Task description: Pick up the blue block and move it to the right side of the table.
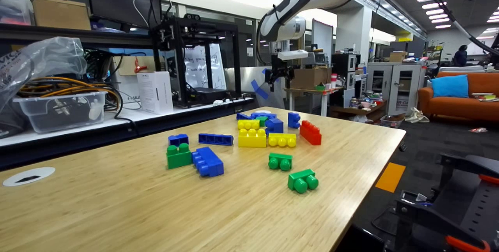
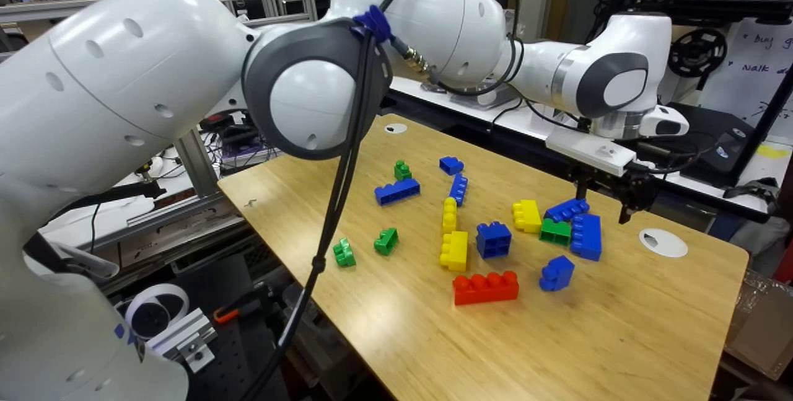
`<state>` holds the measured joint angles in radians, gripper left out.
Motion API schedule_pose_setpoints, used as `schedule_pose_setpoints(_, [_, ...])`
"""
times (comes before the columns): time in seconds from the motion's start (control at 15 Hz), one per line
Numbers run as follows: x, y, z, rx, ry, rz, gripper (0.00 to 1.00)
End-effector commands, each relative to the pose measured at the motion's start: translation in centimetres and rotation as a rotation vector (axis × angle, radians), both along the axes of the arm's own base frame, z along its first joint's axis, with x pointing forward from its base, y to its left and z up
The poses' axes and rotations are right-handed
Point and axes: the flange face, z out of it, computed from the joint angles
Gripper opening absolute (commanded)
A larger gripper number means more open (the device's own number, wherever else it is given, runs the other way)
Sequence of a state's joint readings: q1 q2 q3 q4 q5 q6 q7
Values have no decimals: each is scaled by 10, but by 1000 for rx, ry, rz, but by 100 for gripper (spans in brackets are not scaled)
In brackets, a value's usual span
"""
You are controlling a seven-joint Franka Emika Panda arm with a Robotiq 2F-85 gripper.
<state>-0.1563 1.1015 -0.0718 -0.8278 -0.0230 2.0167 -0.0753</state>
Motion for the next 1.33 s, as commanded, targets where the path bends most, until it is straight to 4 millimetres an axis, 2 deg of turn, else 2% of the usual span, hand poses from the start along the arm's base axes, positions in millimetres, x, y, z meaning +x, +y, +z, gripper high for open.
schedule_pose_setpoints(0.0, [-11,2,13,-18,-28,-28,100])
schedule_pose_setpoints(0.6, [-64,23,8,-18,16,8,100])
schedule_pose_setpoints(0.87, [-102,30,2,-13,37,14,100])
schedule_pose_setpoints(1.27, [-161,44,-16,19,89,38,100])
